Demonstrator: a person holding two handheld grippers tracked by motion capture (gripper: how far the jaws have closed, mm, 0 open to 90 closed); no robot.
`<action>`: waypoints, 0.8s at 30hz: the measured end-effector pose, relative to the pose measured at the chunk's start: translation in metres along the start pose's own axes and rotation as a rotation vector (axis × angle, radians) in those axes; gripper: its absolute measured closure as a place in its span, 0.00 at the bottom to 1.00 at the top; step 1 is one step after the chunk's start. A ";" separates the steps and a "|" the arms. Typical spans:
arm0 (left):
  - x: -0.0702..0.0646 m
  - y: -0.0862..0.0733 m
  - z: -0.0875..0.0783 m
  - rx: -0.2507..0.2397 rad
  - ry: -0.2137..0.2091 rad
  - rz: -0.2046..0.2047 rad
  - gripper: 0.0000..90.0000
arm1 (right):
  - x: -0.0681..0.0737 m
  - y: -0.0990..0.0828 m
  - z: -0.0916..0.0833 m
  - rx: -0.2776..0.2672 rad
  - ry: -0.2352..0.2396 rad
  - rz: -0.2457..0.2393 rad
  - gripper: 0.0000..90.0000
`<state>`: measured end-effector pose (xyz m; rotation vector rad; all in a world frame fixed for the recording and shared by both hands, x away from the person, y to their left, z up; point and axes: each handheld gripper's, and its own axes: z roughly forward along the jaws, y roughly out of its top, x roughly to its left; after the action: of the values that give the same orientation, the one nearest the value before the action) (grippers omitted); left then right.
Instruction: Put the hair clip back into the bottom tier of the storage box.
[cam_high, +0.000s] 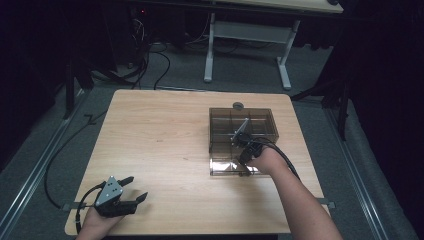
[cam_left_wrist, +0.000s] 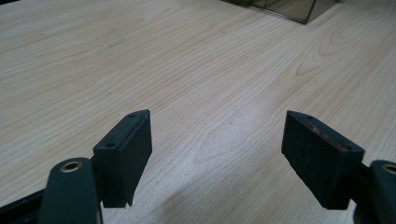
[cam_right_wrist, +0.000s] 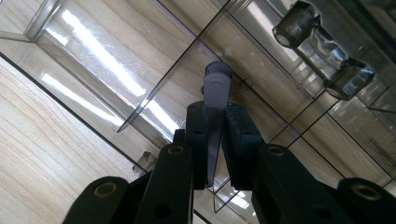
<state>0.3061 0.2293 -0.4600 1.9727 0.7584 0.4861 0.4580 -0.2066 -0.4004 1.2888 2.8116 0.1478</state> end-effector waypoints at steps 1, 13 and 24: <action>0.000 0.000 0.000 0.001 0.001 0.000 0.28 | 0.001 -0.001 0.000 -0.003 -0.004 0.006 0.90; 0.000 0.000 0.000 0.000 0.000 0.000 0.28 | 0.005 0.001 0.003 0.007 0.002 -0.006 0.90; 0.000 0.000 0.000 0.006 0.000 0.004 0.28 | 0.007 0.003 0.008 0.007 0.014 0.031 0.83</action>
<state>0.3058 0.2293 -0.4597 1.9797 0.7570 0.4868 0.4566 -0.1984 -0.4080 1.3390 2.8076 0.1487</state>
